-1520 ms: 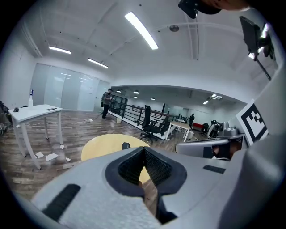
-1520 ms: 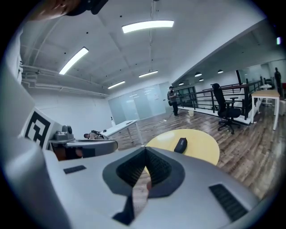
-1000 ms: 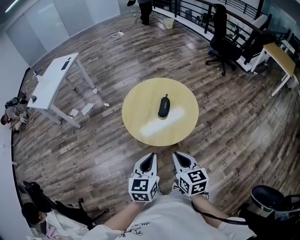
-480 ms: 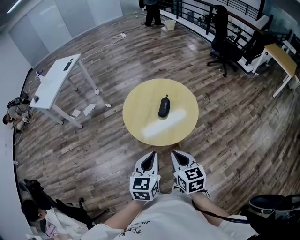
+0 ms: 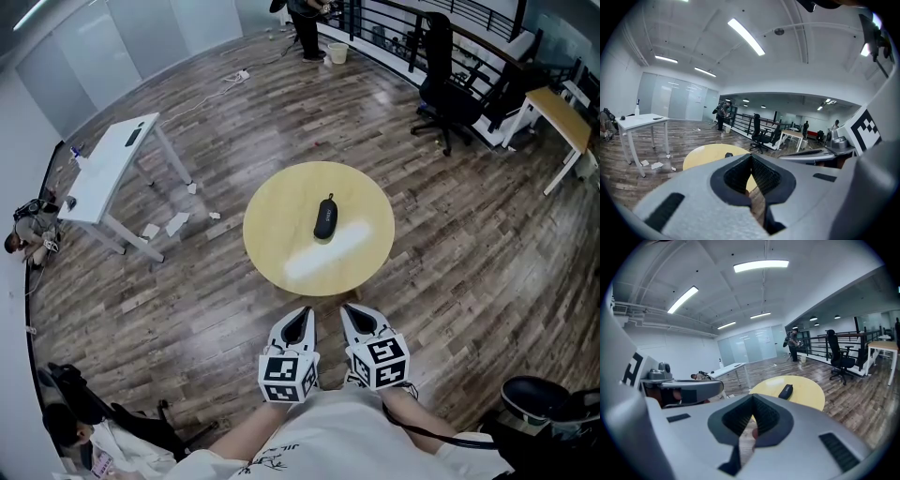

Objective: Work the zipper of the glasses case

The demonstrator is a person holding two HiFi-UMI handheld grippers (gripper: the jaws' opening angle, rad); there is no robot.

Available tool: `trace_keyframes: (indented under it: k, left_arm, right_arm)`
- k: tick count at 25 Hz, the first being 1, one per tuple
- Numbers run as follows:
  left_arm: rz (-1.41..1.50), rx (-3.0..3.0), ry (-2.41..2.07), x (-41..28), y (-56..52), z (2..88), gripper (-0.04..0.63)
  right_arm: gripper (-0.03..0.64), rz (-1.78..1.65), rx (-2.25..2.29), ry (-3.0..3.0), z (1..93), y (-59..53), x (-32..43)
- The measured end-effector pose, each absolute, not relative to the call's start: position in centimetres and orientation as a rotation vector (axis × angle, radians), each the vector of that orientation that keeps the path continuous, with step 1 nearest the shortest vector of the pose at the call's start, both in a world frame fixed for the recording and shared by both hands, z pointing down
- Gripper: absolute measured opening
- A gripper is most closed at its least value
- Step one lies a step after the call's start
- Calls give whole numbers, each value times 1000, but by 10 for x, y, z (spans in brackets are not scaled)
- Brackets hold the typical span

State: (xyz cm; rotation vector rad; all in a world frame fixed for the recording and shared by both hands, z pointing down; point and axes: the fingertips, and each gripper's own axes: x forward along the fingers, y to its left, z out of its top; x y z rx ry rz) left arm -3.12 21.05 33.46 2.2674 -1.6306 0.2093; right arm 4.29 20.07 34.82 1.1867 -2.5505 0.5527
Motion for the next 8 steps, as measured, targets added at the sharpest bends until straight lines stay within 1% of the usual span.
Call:
trace_keyframes:
  k: [8]
  left_arm:
    - [217, 2265, -1631, -38, 215, 337, 6]
  right_arm:
    - [0, 561, 1206, -2544, 351, 204, 42]
